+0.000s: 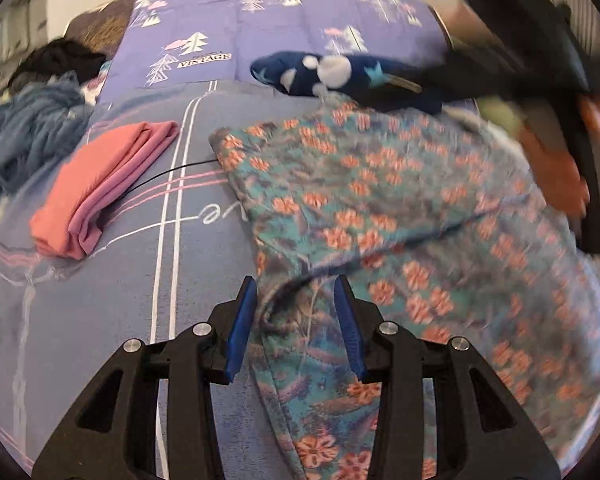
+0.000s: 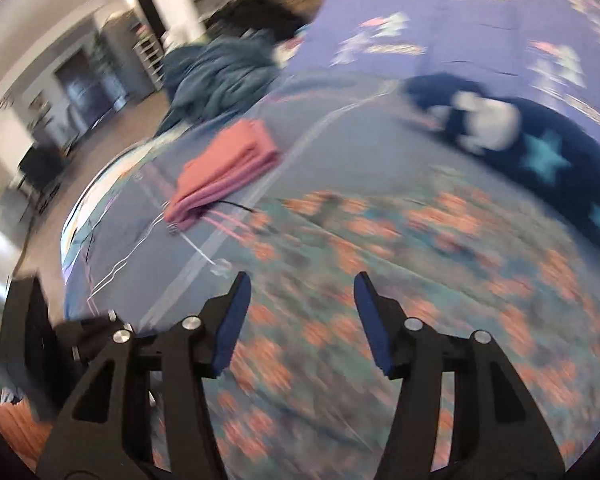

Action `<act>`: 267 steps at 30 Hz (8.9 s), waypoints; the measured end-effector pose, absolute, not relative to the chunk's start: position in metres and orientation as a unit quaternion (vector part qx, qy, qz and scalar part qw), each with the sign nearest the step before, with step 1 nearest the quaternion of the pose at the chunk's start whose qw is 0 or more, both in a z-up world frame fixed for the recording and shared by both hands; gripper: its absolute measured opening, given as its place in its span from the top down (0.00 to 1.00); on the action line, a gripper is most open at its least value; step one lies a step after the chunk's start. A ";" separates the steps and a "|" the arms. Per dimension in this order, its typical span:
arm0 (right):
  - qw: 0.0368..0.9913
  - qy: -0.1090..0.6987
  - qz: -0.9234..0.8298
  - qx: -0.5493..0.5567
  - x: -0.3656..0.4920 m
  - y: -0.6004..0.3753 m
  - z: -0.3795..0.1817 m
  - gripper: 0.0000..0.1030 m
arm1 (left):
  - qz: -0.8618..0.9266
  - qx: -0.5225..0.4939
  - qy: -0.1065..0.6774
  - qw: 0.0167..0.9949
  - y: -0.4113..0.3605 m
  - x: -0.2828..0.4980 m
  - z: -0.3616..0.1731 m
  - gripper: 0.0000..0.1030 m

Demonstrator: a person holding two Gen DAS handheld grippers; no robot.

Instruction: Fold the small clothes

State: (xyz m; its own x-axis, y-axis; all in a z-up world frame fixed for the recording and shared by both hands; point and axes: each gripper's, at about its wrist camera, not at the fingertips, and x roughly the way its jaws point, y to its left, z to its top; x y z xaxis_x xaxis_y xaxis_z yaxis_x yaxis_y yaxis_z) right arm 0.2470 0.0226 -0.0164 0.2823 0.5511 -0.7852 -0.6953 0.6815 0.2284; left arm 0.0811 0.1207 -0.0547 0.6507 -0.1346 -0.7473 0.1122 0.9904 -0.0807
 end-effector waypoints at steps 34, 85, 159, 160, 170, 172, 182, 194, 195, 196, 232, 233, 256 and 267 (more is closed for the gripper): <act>0.781 0.485 0.386 -0.073 0.242 0.019 -0.053 0.89 | -0.090 -0.128 0.340 0.927 0.159 0.067 -0.021 0.95; 0.768 0.283 -0.189 0.543 0.136 -0.624 -0.166 0.37 | -0.092 0.003 0.418 0.904 -0.051 0.158 -0.051 0.39; 0.804 0.110 0.293 -0.505 0.018 -0.050 -0.113 0.51 | -0.205 -0.314 0.468 0.800 0.072 0.187 -0.070 0.36; 0.802 0.108 0.291 -0.510 0.016 -0.051 -0.113 0.51 | -0.209 -0.311 0.469 0.800 0.071 0.186 -0.069 0.36; 0.818 0.329 0.378 -0.282 0.057 -0.083 -0.072 0.18 | -0.182 -0.275 0.461 0.824 0.073 0.168 -0.051 0.35; 0.812 0.388 0.411 -0.146 0.075 -0.109 -0.065 0.17 | -0.174 -0.274 0.456 0.829 0.081 0.160 -0.048 0.35; 0.757 0.500 0.368 0.203 0.139 -0.167 -0.085 0.41 | -0.173 -0.265 0.447 0.837 0.088 0.131 -0.042 0.35; 0.797 0.424 0.429 -0.033 0.089 -0.091 -0.053 0.93 | -0.217 -0.293 0.474 0.801 0.085 0.125 -0.052 0.26; 0.799 0.422 0.426 -0.042 0.088 -0.091 -0.056 0.90 | -0.223 -0.295 0.481 0.795 0.082 0.126 -0.056 0.26; 0.800 0.422 0.424 -0.053 0.087 -0.090 -0.059 0.89 | -0.225 -0.294 0.486 0.792 0.079 0.127 -0.059 0.26; 0.905 0.413 0.084 0.063 0.151 -0.278 -0.081 0.51 | -0.152 -0.158 0.393 0.893 0.114 0.202 0.067 0.98; 0.906 0.411 0.084 0.055 0.150 -0.276 -0.080 0.50 | -0.136 -0.157 0.409 0.889 0.120 0.205 0.052 0.98; 0.923 0.376 0.055 0.055 0.153 -0.297 -0.050 0.40 | -0.087 -0.096 0.480 0.867 0.116 0.175 -0.043 0.60; 0.909 0.393 0.090 0.108 0.184 -0.308 -0.056 0.40 | -0.068 -0.079 0.461 0.881 0.092 0.154 -0.044 0.56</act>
